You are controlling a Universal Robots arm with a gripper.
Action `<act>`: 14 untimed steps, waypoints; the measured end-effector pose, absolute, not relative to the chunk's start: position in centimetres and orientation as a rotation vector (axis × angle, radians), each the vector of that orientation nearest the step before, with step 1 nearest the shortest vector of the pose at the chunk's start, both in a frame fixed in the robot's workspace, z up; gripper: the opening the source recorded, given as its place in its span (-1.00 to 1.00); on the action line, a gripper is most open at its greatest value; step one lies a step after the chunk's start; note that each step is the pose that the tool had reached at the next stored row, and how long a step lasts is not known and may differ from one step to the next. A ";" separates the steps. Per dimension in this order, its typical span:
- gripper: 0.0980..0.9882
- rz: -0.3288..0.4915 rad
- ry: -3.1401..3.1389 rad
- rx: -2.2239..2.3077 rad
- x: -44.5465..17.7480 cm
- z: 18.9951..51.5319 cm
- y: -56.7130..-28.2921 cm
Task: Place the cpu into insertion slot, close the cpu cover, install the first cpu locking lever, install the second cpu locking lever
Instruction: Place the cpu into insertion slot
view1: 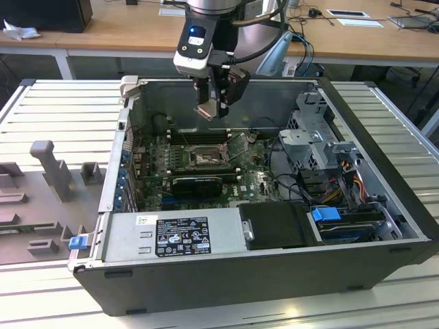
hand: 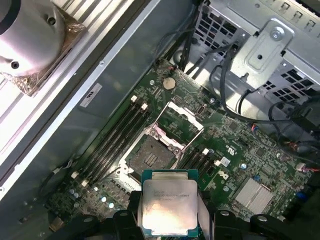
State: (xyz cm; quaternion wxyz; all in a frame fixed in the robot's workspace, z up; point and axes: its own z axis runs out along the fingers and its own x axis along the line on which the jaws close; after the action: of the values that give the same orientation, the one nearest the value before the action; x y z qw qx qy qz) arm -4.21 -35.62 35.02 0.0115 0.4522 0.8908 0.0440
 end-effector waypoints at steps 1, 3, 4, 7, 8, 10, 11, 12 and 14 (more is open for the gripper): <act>-0.02 0.137 2.771 1.423 -4.2 35.0 -35.6; -0.02 0.137 2.758 1.446 -4.2 35.0 -35.6; -0.02 0.137 2.753 1.456 -4.2 35.0 -35.6; -0.02 0.136 2.733 1.490 -4.2 35.0 -35.6; -0.02 0.136 2.729 1.498 -4.2 35.0 -35.6; -0.02 0.136 2.720 1.512 -4.2 35.0 -35.6; -0.02 0.136 2.712 1.526 -4.2 34.9 -35.6; -0.02 0.135 2.707 1.535 -4.2 34.9 -35.6; -0.02 0.135 2.695 1.554 -4.2 34.9 -35.6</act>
State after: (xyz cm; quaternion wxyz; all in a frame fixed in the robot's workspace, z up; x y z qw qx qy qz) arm -4.21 -35.62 34.93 0.0138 0.4989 0.8655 0.0433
